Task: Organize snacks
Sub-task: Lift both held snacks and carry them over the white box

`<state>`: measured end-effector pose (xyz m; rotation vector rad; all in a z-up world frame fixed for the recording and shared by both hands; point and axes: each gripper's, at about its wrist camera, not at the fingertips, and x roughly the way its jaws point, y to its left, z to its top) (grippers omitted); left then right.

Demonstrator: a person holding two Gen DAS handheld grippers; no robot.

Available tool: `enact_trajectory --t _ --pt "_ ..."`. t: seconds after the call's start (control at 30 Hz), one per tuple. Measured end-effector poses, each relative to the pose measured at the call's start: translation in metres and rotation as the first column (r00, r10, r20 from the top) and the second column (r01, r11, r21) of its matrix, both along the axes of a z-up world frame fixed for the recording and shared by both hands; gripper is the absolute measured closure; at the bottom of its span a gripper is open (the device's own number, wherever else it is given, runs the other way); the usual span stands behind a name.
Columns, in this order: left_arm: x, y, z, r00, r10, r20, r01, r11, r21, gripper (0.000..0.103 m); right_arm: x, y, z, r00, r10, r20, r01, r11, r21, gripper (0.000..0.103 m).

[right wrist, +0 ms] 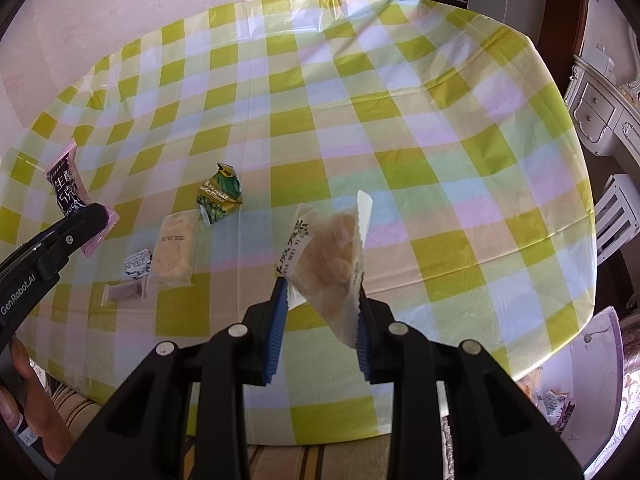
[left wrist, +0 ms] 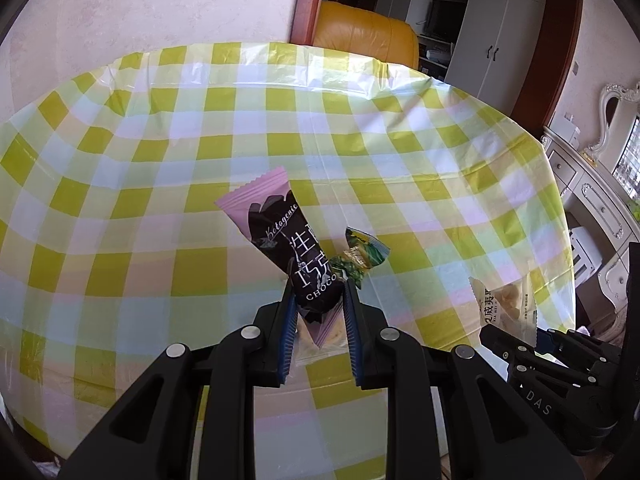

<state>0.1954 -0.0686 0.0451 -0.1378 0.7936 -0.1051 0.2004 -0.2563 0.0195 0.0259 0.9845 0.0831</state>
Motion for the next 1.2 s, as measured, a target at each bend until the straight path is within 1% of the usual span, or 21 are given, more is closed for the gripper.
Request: enact_trajectory --t 0.37,0.7,0.97,1.07,1.2 --pt "-0.014 -0.043 0.003 0.994 -0.109 -0.003 0.109 0.994 0.007 0.081 -0.018 -0.040 0.007 0.998 -0.062 0.004 0.062 0.998 -0.016 0.073" --pt "-0.028 -0.088 0.003 0.975 -0.223 -0.021 0.224 0.975 0.008 0.081 -0.037 -0.081 0.002 0.992 -0.125 -0.014 0.124 0.991 -0.046 0.073" --pt "-0.041 -0.126 0.000 0.943 -0.330 -0.048 0.330 0.944 -0.005 0.081 -0.054 -0.117 -0.006 0.982 -0.186 -0.039 0.183 0.980 -0.078 0.073" --pt "-0.046 -0.142 -0.002 0.925 -0.376 -0.060 0.376 0.927 -0.010 0.081 -0.061 -0.134 -0.012 0.974 -0.217 -0.057 0.212 0.974 -0.085 0.073" --pt "-0.055 -0.165 -0.004 0.899 -0.431 -0.072 0.432 0.902 0.003 0.081 -0.071 -0.155 -0.020 0.963 -0.259 -0.076 0.251 0.963 -0.101 0.073"
